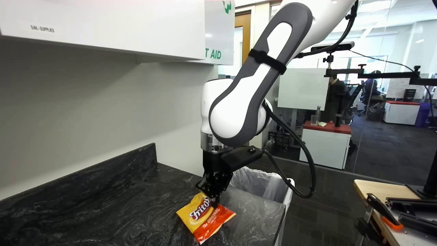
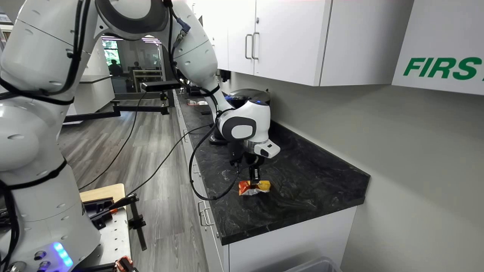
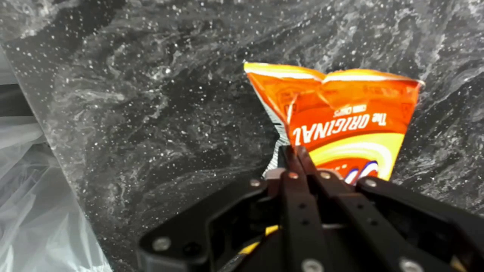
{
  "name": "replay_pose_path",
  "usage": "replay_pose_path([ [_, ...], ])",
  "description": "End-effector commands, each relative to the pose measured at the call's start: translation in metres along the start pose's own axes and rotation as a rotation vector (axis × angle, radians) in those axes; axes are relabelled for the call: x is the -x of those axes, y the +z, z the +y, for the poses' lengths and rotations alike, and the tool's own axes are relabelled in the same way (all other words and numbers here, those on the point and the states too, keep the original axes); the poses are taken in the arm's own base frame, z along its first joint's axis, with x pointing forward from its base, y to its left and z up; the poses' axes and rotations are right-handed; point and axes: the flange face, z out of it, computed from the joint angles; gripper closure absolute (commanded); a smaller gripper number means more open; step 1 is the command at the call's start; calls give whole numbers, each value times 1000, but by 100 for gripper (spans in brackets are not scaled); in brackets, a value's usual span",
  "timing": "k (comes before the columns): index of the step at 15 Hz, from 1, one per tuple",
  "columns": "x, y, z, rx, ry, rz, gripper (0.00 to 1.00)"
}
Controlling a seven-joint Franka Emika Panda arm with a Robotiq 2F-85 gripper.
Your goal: Throw the Fritos packet in the bin
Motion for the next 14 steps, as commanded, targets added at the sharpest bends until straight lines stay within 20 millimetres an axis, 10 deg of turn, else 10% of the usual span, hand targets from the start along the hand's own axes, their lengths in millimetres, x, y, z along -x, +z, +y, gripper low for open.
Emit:
replay_pose_path([
  [1,4,-4,1,-10,-15,17,99],
  [14,-32,-89,40,242,6,-110,98],
])
